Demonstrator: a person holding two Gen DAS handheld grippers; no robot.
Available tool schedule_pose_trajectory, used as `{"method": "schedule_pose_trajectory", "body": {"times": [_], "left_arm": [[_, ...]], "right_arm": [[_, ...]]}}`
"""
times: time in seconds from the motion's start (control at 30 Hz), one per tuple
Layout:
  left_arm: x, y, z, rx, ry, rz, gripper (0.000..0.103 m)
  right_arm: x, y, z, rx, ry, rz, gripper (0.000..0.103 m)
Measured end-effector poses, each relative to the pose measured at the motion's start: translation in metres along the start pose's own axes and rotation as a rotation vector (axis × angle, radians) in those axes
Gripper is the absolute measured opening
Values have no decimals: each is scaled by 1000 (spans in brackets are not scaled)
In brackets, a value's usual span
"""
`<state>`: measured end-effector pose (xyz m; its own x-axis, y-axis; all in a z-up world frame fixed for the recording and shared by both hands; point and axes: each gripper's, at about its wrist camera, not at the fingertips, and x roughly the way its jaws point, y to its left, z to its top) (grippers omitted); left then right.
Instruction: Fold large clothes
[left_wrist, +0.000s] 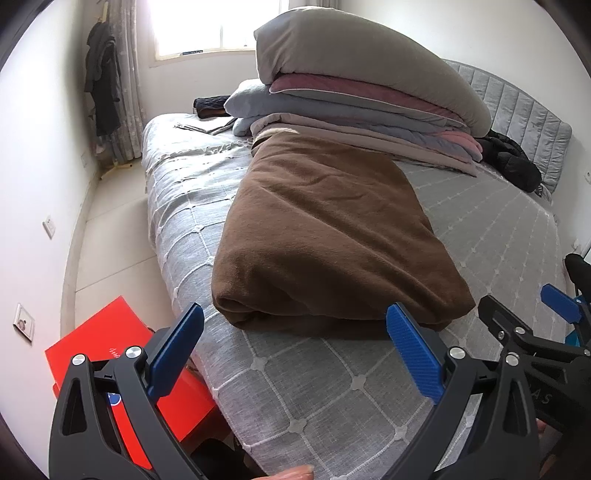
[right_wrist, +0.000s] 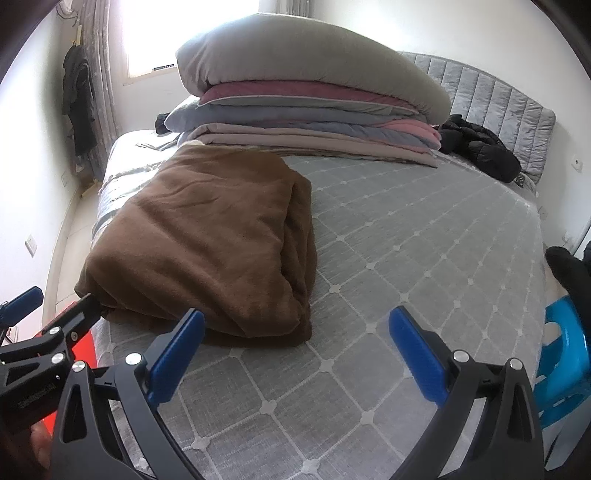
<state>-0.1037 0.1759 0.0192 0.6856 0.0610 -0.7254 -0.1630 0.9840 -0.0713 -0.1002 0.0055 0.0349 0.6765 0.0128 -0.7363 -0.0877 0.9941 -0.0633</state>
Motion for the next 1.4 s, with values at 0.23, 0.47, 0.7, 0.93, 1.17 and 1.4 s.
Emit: {"method": "schedule_pose_trajectory", "body": {"times": [0.23, 0.47, 0.7, 0.93, 1.17, 1.4], "left_arm": [[1, -1, -1, 2, 4, 5, 95], [3, -6, 0, 11, 14, 5, 95], [5, -11, -1, 23, 24, 9, 95], [9, -17, -2, 37, 33, 22, 95], [10, -19, -2, 38, 34, 22, 95], [9, -20, -2, 43, 26, 31, 95]], "right_arm": [[1, 0, 0, -5, 4, -14, 96], [9, -2, 0, 3, 12, -7, 96], [13, -7, -2, 10, 14, -4, 96], [18, -11, -5, 16, 21, -5, 96], [17, -11, -5, 15, 18, -12, 96], [18, -11, -4, 16, 19, -9, 96]]}}
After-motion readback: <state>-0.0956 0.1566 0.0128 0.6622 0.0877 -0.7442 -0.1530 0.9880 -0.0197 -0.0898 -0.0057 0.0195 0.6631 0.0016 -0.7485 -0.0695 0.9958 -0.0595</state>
